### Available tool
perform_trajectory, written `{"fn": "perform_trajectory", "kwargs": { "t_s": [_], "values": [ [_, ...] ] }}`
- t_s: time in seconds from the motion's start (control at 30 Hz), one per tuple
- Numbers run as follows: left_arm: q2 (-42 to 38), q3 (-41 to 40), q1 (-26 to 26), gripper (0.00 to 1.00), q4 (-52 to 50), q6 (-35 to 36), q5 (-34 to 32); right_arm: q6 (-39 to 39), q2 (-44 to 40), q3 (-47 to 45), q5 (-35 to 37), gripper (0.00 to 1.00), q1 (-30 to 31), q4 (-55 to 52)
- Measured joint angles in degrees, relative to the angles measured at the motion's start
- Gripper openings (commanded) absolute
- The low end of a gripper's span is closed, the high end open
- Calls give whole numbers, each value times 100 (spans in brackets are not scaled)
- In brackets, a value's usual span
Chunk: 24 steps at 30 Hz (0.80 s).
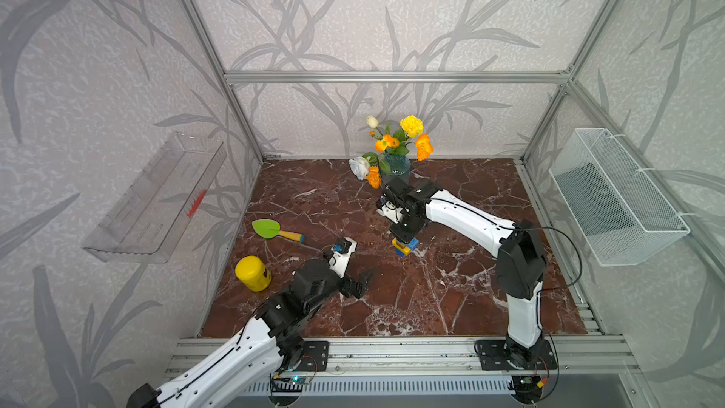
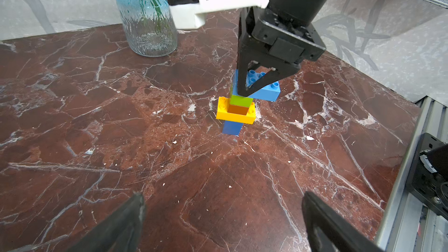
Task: Assemble the letter f with lego
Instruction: Assemble the lego brick with the lego brick.
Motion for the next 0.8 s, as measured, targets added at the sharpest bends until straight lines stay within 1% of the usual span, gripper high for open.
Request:
{"fn": "perform_trajectory", "kwargs": {
  "t_s": [0.17,0.6,0.67,0.8],
  "values": [
    [-85,-2,0,99,0,0,0,2,-37,-52,-4,18,-2,50],
    [-98,-52,0,99,-2,0,0,11,-232,-317,2,40,-7,299],
    [-74,-52,0,99,-2,0,0,11,-232,-372,22,43,-15,313],
    [-11,-52,0,99,-2,0,0,0,-234,-514,33,44,-26,286]
  ]
}}
